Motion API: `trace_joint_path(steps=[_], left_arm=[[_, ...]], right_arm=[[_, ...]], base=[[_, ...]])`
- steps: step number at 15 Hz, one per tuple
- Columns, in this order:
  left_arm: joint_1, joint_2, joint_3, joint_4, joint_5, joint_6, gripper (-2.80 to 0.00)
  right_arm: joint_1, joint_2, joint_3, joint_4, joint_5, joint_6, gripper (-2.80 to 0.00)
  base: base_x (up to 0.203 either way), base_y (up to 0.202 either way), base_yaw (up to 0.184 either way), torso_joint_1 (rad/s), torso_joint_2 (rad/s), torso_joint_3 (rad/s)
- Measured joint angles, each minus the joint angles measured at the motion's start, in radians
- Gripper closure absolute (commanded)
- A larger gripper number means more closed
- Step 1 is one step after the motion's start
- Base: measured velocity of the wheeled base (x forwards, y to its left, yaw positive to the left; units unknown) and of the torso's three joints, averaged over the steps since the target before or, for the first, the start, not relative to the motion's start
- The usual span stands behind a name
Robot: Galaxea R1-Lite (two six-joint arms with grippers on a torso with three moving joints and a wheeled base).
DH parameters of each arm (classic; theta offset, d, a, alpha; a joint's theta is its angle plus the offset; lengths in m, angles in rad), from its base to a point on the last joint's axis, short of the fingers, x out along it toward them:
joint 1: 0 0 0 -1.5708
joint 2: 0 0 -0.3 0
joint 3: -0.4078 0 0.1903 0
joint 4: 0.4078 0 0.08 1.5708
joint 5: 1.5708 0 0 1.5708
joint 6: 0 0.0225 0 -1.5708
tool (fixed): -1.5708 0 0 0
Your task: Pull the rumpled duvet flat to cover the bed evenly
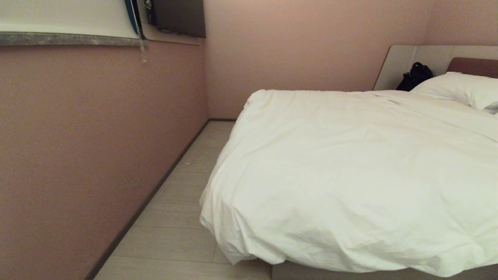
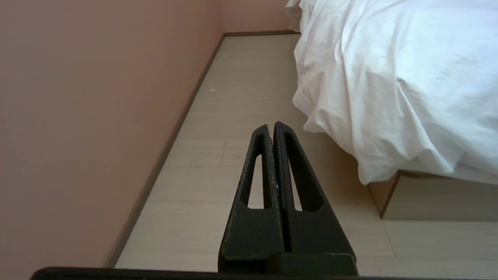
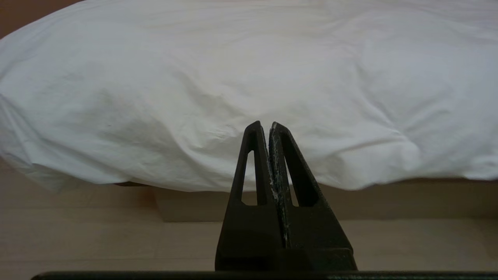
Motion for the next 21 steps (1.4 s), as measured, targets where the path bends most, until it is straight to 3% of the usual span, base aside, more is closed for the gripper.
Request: trace_joint_path(steps=[4,15,21], left_arm=[[0.000,0.000,0.000,0.001,-0.001,0.001,0.00],[0.000,0.000,0.000,0.000,-0.001,-0.004,0.00],[0.000,0.000,-0.001,0.001,-0.001,-0.024,0.00]], right_arm=[[0.000,0.000,0.003,-0.002,-0.033,-0.001,0.00],[0.000,0.000,0.050,-0.092,-0.004,-0.049,0.00],[-0.001,0.000,0.051,-0.095,-0.002,-0.047,0.00]], base=[[0.000,0.000,0.000,0.000,0.00,0.000],[0.000,0.000,0.000,0.000,0.00,0.000],[0.001,0.143,-0.008,0.001,0.00,0.003]])
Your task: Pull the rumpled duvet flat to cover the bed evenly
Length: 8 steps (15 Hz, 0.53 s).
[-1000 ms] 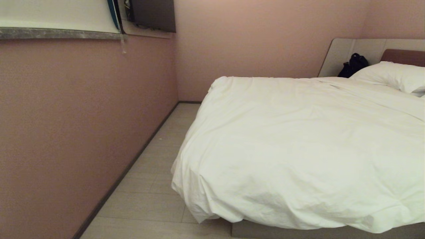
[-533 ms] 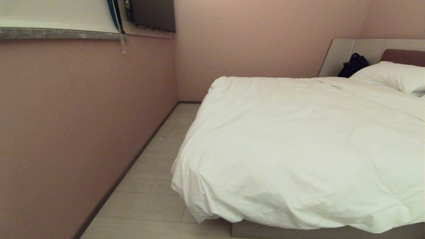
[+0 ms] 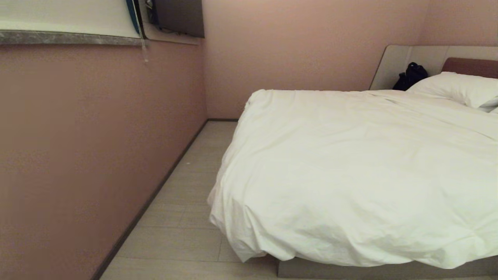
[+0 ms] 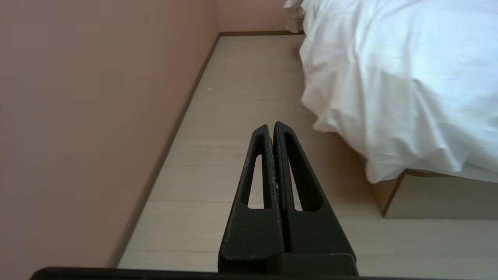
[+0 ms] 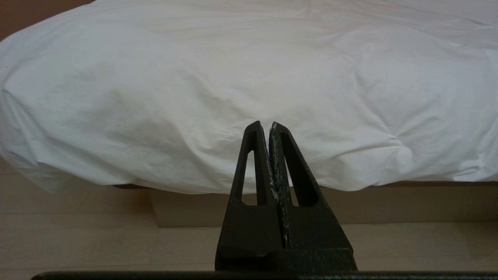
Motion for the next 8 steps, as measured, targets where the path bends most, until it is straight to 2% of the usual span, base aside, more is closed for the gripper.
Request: trace_joint_path(steps=[8], left_arm=[[0.000,0.000,0.000,0.000,0.000,0.000,0.00]], right_arm=[[0.001,0.000,0.000,0.000,0.000,0.000,0.00]], base=[[0.000,0.197,0.001,0.001,0.00,0.002]])
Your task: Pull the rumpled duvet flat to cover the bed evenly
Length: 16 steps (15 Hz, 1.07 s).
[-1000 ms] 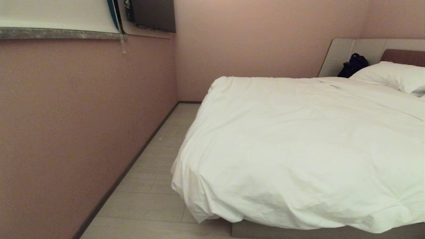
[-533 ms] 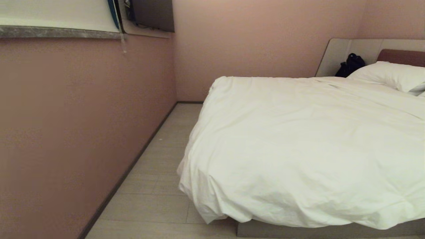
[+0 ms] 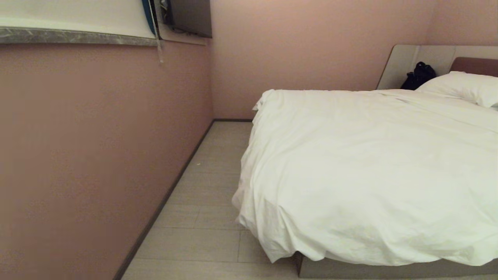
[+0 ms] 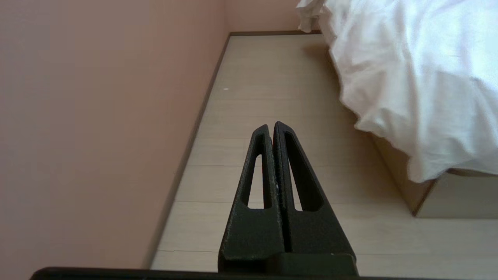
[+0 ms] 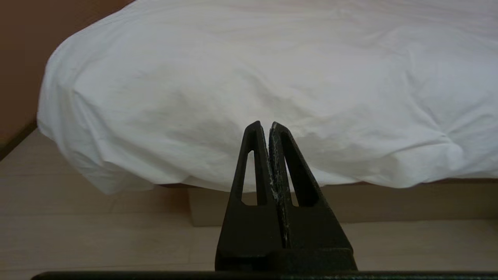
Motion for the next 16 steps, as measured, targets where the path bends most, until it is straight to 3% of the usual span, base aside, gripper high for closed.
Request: trace_joint_path(steps=[5,16], left_arm=[[-0.001,0.000,0.000,0.000,0.000,0.000,0.00],[0.000,0.000,0.001,0.000,0.000,-0.002,0.00]], right_arm=[[0.000,0.000,0.000,0.001,0.000,0.000,0.00],[0.000,0.000,0.043,-0.025,0.059,-0.003,0.00]], base=[[0.000,0.161,0.000,0.001,0.00,0.003],[0.000,0.000,0.000,0.000,0.00,0.000]])
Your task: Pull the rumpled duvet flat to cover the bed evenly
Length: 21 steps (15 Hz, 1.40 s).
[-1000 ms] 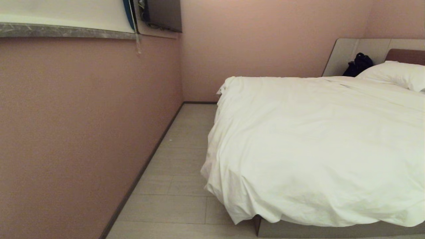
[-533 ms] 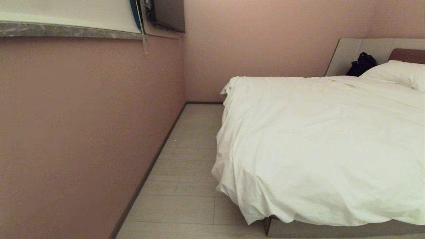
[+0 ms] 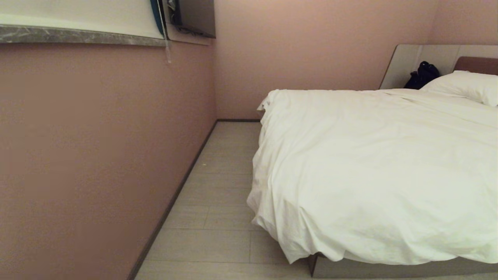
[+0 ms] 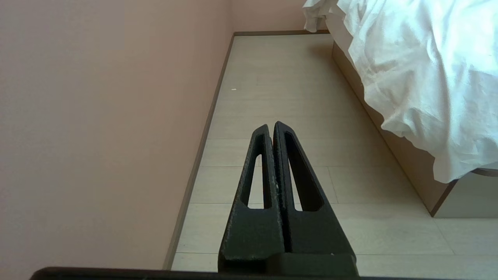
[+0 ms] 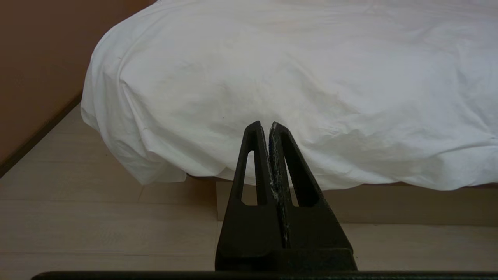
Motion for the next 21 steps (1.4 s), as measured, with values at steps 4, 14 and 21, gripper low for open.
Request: trace_joint_path(steps=[4,14,21], left_arm=[[0.000,0.000,0.000,0.000,0.000,-0.001,0.00],[0.000,0.000,0.000,0.000,0.000,0.000,0.00],[0.000,0.000,0.000,0.000,0.000,-0.001,0.00]], right_arm=[[0.000,0.000,0.003,-0.003,0.003,-0.002,0.00],[0.000,0.000,0.004,-0.004,0.000,0.046,0.00],[0.000,-0.001,0.004,-0.004,-0.001,0.047,0.00]], base=[[0.000,0.000,0.000,0.000,0.00,0.000],[0.000,0.000,0.000,0.000,0.00,0.000],[0.000,0.041,-0.006,0.001,0.00,0.001]])
